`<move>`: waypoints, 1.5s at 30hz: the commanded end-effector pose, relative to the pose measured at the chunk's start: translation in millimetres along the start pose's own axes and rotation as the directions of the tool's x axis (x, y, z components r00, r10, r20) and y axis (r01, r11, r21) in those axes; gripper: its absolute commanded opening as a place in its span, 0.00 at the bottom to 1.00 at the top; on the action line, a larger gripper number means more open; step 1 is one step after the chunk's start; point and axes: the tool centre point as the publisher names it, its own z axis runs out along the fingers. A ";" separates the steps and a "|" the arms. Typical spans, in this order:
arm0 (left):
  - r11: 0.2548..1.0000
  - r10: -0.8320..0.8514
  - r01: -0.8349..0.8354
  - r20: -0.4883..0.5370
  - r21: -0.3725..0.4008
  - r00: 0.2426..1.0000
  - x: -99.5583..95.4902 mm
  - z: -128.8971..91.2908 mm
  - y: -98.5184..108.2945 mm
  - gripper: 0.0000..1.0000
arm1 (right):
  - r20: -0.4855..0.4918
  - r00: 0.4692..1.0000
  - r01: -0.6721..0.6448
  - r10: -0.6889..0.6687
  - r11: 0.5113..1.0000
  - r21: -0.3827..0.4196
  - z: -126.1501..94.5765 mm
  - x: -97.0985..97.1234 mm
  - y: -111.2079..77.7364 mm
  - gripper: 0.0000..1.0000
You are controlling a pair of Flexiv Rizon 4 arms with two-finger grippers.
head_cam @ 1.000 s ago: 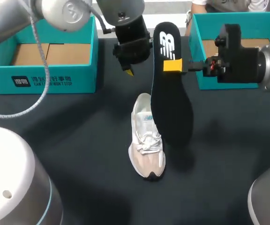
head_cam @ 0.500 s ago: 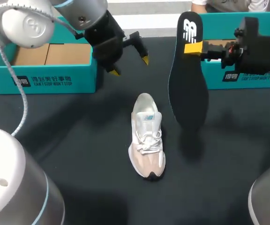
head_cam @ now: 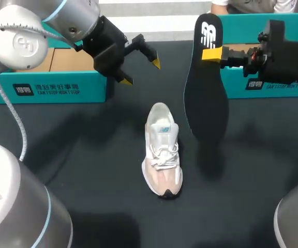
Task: Take the shoe out of the shoebox, open the shoe tongue, remove and reinsert the insole, then place the shoe into the shoebox
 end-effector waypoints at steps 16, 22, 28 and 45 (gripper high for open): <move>0.999 -0.008 -0.011 0.420 0.045 0.908 -27.5 -36.7 -6.1 1.00 | -0.060 0.959 -0.283 0.278 0.954 -0.098 3.2 -57.6 49.5 0.00; 0.998 -0.011 -0.022 0.505 0.059 0.863 -42.5 -38.1 -24.1 1.00 | -0.060 0.959 -0.283 0.278 0.954 -0.098 3.2 -57.6 49.5 0.00; 0.994 -0.042 -0.024 0.588 0.104 0.808 -54.9 -39.1 -37.7 1.00 | -0.060 0.959 -0.283 0.278 0.954 -0.098 3.2 -57.6 49.5 0.00; 0.992 -0.045 -0.035 0.602 0.120 0.797 -55.7 -34.6 -41.3 1.00 | 0.033 0.783 -0.611 0.621 0.778 -0.146 35.3 -111.1 79.1 0.00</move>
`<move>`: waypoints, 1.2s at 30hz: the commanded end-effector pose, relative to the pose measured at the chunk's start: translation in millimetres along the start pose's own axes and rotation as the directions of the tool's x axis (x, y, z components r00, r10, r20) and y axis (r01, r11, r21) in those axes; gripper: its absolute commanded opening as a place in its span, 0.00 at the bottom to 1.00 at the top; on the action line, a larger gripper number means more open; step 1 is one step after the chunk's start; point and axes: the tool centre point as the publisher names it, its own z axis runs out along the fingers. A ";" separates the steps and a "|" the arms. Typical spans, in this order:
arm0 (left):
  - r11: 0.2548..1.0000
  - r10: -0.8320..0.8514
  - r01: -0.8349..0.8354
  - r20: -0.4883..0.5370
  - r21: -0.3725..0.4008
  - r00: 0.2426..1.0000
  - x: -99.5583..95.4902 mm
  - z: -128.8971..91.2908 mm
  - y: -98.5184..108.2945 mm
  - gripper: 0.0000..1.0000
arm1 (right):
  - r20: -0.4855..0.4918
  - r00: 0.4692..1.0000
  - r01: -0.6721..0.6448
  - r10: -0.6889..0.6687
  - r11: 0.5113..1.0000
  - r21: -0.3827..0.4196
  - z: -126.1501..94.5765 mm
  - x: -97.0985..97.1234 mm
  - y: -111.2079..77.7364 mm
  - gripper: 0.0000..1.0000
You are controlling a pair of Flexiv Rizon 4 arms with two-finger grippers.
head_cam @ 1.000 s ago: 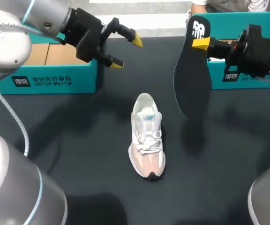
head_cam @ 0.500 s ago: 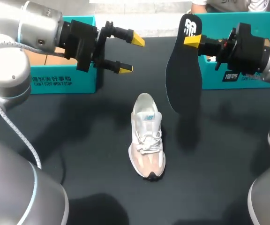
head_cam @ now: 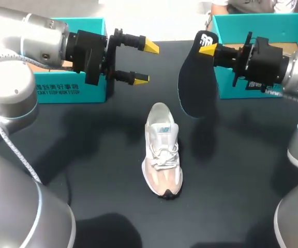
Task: Take the shoe out of the shoebox, open the shoe tongue, remove and reinsert the insole, then place the shoe into the shoebox
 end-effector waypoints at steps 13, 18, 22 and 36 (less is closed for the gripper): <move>1.000 -0.009 0.011 0.158 -0.012 0.987 -2.5 32.5 -15.7 1.00 | 0.145 0.987 -0.084 0.069 0.991 0.102 52.5 9.5 27.9 0.00; 1.000 -0.009 0.011 0.158 -0.012 0.987 -2.5 32.5 -15.7 1.00 | 0.202 0.977 -0.101 0.073 0.986 0.131 53.6 4.7 19.4 0.00; 1.000 -0.009 0.011 0.158 -0.012 0.987 -2.5 32.5 -15.7 1.00 | 0.218 0.973 -0.113 0.082 0.985 0.133 51.3 -0.3 11.0 0.00; 0.999 0.026 -0.013 0.252 -0.052 0.967 4.3 48.4 -11.3 1.00 | 0.198 0.974 -0.134 0.105 0.981 0.139 66.4 -12.9 1.7 0.00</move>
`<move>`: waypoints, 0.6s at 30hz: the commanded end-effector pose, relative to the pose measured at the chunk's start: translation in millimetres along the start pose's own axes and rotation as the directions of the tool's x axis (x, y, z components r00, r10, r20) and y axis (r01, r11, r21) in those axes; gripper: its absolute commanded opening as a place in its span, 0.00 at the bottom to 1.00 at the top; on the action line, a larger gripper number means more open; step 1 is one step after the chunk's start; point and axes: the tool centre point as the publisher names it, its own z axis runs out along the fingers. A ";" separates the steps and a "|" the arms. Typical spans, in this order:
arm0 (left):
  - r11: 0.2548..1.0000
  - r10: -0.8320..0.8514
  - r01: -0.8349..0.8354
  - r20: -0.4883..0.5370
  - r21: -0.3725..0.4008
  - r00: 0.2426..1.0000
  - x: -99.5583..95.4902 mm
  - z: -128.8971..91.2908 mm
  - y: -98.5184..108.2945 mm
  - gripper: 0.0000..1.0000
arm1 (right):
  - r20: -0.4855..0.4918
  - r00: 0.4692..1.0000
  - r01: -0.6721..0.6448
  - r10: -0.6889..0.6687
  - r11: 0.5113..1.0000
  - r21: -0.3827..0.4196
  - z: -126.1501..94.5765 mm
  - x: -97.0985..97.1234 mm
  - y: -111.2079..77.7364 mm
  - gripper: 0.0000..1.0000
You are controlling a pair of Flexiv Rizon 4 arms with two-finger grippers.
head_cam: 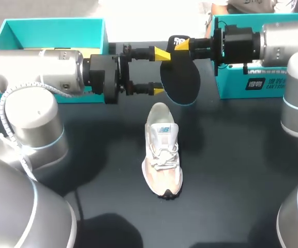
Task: Take the shoe out of the shoebox, open the shoe tongue, remove and reinsert the insole, then place the shoe into the shoebox
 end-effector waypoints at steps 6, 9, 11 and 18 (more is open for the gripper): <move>0.999 0.047 -0.046 0.029 -0.020 0.998 4.1 10.0 2.1 0.53 | -0.015 1.000 -0.005 0.006 1.000 0.011 17.4 -4.4 0.2 0.00; 0.998 0.055 -0.054 0.032 -0.018 0.998 3.3 10.2 1.8 0.42 | -0.018 1.000 -0.008 0.008 1.000 0.010 18.2 -5.2 -0.8 0.00; 0.998 0.060 -0.060 0.031 -0.017 0.998 3.7 10.4 1.4 0.39 | -0.018 1.000 -0.009 0.009 1.000 0.010 18.7 -5.1 -1.3 0.00; 0.997 0.078 -0.076 0.057 -0.033 0.995 4.1 10.4 0.7 0.00 | -0.019 1.000 -0.015 0.015 1.000 0.007 20.8 -5.1 -2.1 0.00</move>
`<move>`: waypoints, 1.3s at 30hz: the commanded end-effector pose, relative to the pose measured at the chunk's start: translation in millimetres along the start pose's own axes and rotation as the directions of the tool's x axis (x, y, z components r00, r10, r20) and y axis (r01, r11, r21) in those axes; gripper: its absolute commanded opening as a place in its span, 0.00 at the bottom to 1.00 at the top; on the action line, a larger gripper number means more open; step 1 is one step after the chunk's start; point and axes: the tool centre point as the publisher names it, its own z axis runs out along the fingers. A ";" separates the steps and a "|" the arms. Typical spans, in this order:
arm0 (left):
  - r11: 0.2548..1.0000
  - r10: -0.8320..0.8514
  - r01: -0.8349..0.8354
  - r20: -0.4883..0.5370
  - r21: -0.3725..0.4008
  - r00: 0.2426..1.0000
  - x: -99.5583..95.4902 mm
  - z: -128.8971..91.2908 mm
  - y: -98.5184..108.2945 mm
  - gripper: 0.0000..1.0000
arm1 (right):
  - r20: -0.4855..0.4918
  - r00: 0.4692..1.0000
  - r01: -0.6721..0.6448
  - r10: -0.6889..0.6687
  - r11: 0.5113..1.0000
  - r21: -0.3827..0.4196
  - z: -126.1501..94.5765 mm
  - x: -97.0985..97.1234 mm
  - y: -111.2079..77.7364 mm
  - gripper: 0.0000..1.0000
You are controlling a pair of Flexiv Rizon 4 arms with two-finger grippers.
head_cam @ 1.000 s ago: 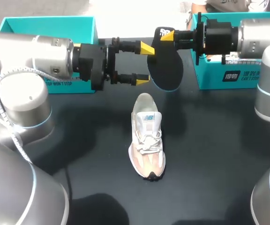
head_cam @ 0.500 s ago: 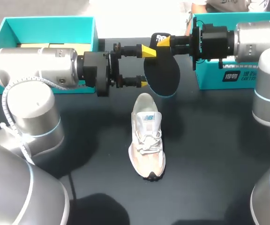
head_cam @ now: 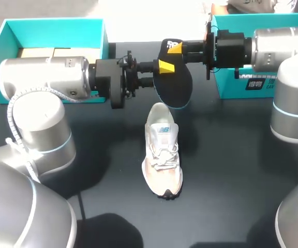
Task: Take the shoe out of the shoebox, open the shoe tongue, remove and reinsert the insole, then place the shoe into the shoebox
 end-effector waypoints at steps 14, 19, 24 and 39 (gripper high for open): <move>1.000 -0.028 0.029 0.054 -0.005 0.998 -4.3 -9.2 -3.6 0.00 | 0.004 0.991 0.137 -0.137 0.991 -0.008 -3.2 -1.1 -11.3 1.00; 0.998 -0.054 0.052 0.055 0.033 0.997 -9.5 -24.1 -10.2 0.00 | -0.020 0.976 0.218 -0.217 0.976 0.013 -28.7 -8.3 -20.7 1.00; 0.997 -0.075 0.073 0.070 0.038 0.995 -9.5 -36.9 -13.7 0.00 | 0.015 0.961 0.274 -0.276 0.958 0.084 -55.7 -17.5 -31.0 1.00; 0.996 -0.078 0.075 0.050 0.056 0.996 -8.3 -43.4 -20.8 0.00 | -0.024 0.940 0.339 -0.339 0.928 0.157 -97.0 -23.5 -32.4 1.00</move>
